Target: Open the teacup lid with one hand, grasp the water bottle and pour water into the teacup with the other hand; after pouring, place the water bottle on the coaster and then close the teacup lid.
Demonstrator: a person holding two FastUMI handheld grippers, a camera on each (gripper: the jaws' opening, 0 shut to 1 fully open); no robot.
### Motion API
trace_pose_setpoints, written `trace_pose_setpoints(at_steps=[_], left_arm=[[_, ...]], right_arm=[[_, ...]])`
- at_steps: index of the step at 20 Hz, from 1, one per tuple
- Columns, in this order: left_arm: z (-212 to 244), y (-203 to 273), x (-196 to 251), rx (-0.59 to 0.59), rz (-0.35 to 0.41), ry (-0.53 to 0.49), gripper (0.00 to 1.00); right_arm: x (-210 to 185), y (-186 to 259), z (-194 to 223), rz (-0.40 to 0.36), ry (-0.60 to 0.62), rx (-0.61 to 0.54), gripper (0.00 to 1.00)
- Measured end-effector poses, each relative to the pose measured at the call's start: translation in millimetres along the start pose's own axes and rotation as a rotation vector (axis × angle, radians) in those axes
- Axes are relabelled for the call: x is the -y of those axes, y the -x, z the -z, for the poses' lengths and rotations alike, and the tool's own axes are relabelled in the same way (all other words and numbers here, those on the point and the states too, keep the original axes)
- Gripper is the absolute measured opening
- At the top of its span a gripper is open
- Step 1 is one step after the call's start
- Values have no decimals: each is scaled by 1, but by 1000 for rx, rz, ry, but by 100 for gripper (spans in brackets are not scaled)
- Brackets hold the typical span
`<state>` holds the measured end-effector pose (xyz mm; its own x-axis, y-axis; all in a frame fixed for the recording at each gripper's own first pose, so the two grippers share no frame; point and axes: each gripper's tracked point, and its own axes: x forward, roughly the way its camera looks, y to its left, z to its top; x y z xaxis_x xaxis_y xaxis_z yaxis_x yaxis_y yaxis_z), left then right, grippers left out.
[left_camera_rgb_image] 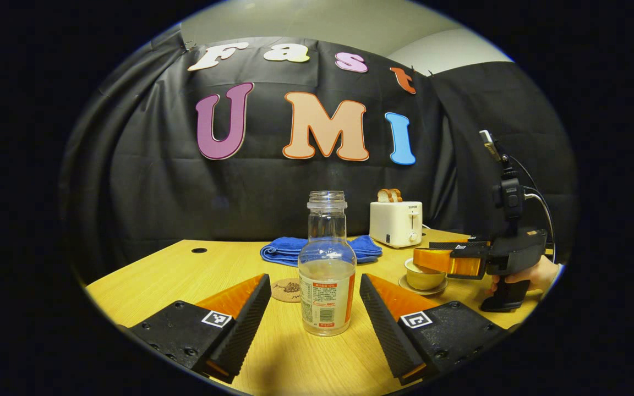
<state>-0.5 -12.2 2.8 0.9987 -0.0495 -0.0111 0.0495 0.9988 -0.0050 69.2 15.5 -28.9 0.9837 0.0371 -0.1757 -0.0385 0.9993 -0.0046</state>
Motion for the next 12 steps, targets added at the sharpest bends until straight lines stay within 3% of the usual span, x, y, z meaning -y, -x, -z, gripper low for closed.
trace_pose_setpoints(at_steps=[1,7,12], left_arm=[[0,0,0,0,0,0,95],[-1,0,0,0,-1,0,95],[-1,0,1,0,-1,0,95]], right_arm=[[-2,-4,2,-8,-4,2,69],[3,-5,0,5,-12,8,39],[1,-3,-3,0,7,31,32]])
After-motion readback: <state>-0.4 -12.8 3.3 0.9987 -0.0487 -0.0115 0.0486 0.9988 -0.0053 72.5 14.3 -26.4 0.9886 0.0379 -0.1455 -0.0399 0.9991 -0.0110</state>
